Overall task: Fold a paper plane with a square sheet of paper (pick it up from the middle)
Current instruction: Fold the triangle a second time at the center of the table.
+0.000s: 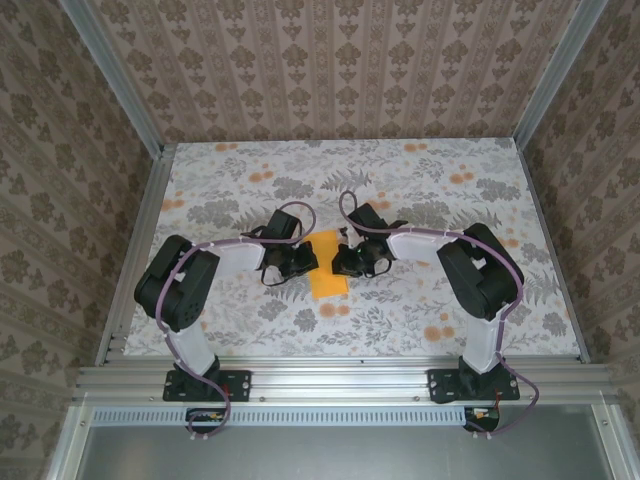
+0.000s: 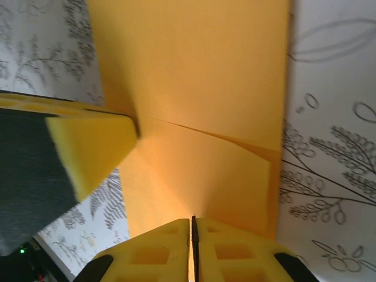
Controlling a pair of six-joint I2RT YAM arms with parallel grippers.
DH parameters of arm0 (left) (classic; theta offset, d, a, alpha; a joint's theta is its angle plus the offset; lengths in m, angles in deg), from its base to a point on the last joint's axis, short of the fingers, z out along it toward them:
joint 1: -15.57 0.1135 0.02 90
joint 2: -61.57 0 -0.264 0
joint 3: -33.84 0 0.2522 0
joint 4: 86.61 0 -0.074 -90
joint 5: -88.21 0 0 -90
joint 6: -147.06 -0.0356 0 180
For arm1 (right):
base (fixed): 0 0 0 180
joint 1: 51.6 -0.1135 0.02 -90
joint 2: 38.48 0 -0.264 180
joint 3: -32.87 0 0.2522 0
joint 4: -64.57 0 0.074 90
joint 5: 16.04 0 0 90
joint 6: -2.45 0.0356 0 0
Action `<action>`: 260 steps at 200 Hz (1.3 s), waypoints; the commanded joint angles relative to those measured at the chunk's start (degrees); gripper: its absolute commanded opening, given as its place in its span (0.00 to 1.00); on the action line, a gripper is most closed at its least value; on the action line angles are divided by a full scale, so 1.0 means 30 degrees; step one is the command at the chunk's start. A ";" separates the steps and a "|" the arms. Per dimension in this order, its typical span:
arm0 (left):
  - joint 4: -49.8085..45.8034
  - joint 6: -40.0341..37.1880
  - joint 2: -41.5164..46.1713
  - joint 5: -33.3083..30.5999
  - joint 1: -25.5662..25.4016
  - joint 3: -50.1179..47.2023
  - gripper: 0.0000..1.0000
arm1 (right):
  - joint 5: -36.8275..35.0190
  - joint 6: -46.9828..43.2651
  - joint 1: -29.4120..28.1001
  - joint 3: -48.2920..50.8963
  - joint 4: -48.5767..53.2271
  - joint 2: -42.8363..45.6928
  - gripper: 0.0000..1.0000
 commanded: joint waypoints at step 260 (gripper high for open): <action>-0.1564 0.0051 -0.0779 -0.1182 0.0587 -0.0613 0.02 | 0.1198 -0.3363 0.0195 -0.0493 0.4667 -0.1360 0.11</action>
